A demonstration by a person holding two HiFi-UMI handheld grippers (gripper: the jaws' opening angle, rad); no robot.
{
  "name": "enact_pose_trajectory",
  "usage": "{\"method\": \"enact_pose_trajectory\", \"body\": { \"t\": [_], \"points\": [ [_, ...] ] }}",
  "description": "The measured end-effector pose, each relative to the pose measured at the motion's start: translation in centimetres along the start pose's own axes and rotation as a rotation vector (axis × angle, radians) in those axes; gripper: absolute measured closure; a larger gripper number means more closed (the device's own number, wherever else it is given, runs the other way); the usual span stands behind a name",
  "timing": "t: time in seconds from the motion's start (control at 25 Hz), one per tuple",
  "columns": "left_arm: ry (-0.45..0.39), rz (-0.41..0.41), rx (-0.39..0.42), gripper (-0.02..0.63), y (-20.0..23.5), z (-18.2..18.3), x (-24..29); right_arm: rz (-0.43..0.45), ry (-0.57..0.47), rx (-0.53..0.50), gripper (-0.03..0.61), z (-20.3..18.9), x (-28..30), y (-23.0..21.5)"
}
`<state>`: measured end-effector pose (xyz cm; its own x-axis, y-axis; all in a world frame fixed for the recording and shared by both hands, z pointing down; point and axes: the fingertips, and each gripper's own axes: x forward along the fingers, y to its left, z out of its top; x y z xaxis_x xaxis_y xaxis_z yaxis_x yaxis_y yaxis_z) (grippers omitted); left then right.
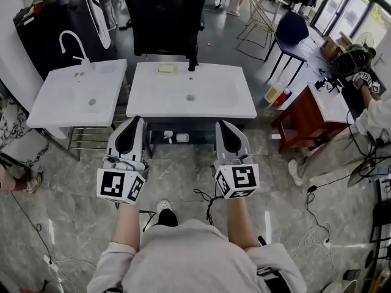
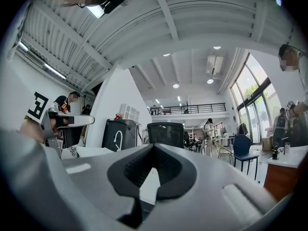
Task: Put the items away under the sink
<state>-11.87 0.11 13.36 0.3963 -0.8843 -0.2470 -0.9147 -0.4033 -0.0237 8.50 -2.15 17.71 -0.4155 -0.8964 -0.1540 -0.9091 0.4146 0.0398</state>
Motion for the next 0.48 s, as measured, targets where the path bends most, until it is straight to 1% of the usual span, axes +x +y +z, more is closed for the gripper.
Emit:
{"method": "enact_pose_trajectory", "body": {
  "t": [0.48],
  "points": [
    [-0.012, -0.052, -0.003, 0.606, 8.4, -1.2, 6.5, -0.035, -0.005, 0.0, 0.566, -1.2, 10.0, 0.9]
  ]
}}
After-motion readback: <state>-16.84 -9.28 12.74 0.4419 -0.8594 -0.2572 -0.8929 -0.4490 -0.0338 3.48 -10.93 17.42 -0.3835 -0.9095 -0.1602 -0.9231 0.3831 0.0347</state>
